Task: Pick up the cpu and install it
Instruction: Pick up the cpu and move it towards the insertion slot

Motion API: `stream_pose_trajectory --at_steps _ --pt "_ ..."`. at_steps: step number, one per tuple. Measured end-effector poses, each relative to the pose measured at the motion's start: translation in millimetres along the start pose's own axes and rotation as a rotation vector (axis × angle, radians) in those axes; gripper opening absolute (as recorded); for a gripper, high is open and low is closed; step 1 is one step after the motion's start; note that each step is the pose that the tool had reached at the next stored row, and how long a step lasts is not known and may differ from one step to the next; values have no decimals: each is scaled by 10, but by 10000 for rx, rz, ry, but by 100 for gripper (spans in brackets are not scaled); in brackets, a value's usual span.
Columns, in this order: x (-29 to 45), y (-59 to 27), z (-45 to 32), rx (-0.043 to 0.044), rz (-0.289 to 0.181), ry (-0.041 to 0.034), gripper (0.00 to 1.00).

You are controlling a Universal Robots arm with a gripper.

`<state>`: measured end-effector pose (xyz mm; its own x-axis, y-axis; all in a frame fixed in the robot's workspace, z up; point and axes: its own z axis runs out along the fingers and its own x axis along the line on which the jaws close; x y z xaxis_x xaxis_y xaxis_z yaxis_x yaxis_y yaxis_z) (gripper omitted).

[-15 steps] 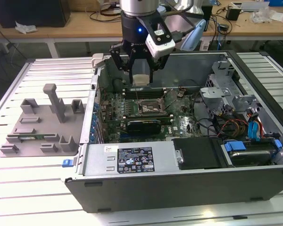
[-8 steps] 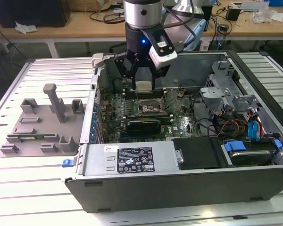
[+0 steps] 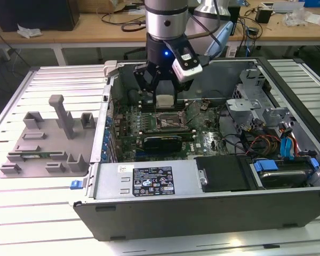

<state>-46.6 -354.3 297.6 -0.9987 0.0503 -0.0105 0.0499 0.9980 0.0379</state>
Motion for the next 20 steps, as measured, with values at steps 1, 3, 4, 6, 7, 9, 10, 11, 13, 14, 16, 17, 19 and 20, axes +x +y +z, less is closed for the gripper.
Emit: stream_pose_trajectory --at_steps 1,3,4,6,7,9,10,11,13,14,16,17,19,20 --pt "-15 17 24 1 1 17 55" --pt "-42 86 93 3 3 65 55" --pt "-68 117 130 4 3 88 55" --pt "-108 145 172 6 5 122 55" --pt "-135 160 203 5 5 139 55" --pt "-172 178 262 7 5 155 55" --pt "-181 182 285 8 6 156 55" --pt "-186 185 304 7 6 156 55" --pt "-189 185 362 6 8 155 55" --pt "-189 184 397 7 5 156 55" --pt "-189 182 439 8 5 156 55" --pt "-188 181 470 7 5 156 55" --pt "-188 179 535 7 5 152 55" --pt "-187 178 550 -2 5 146 55"
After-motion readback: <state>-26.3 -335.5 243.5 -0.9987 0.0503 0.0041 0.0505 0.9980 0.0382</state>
